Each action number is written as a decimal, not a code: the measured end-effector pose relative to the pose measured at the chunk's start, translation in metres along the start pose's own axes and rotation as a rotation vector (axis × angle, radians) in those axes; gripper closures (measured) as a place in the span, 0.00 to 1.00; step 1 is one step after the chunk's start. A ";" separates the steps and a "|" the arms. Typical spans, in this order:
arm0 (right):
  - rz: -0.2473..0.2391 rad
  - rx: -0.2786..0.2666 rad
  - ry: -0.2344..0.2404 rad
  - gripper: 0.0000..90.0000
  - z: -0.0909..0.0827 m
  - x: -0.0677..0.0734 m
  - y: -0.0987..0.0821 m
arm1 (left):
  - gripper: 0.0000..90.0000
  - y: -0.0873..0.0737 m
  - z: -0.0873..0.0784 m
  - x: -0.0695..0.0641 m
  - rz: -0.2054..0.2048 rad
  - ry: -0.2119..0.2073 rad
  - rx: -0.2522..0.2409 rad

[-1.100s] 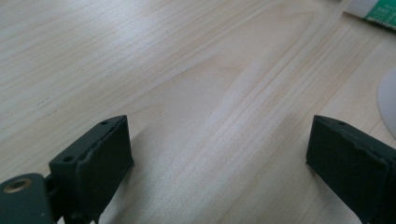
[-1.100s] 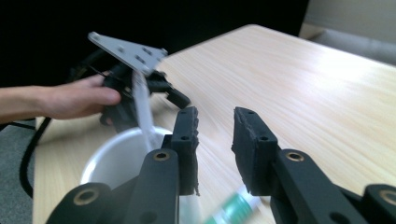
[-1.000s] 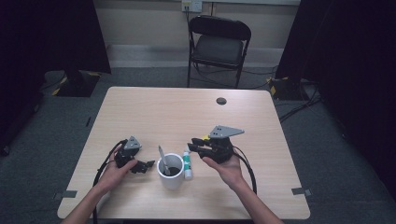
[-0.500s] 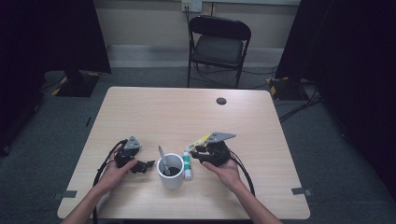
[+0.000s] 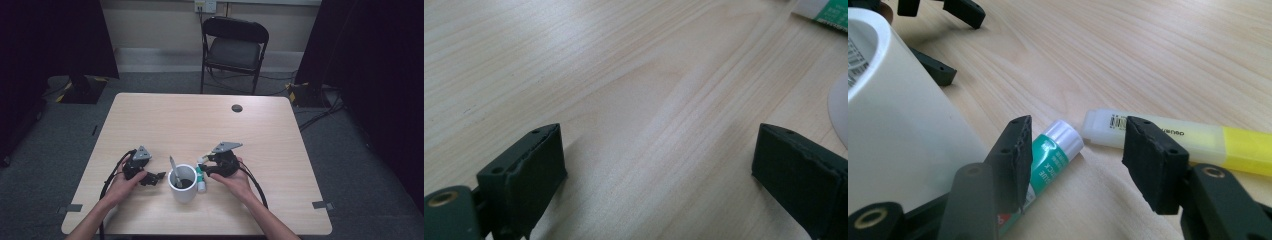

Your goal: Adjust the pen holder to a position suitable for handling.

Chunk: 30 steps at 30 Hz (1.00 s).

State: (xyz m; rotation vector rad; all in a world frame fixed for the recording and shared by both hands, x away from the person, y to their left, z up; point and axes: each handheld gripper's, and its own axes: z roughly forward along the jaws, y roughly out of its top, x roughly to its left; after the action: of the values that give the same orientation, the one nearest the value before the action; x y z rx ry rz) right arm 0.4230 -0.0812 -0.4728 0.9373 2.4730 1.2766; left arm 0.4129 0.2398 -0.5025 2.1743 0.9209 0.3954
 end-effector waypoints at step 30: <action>-0.003 0.035 -0.008 0.46 0.005 0.001 -0.005 | 0.07 0.000 0.000 0.000 -0.001 0.001 0.001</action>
State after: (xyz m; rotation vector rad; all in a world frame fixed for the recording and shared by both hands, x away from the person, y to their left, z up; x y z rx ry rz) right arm 0.4217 -0.0793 -0.4796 0.9447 2.4976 1.2307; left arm 0.4127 0.2397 -0.5025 2.1744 0.9232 0.3957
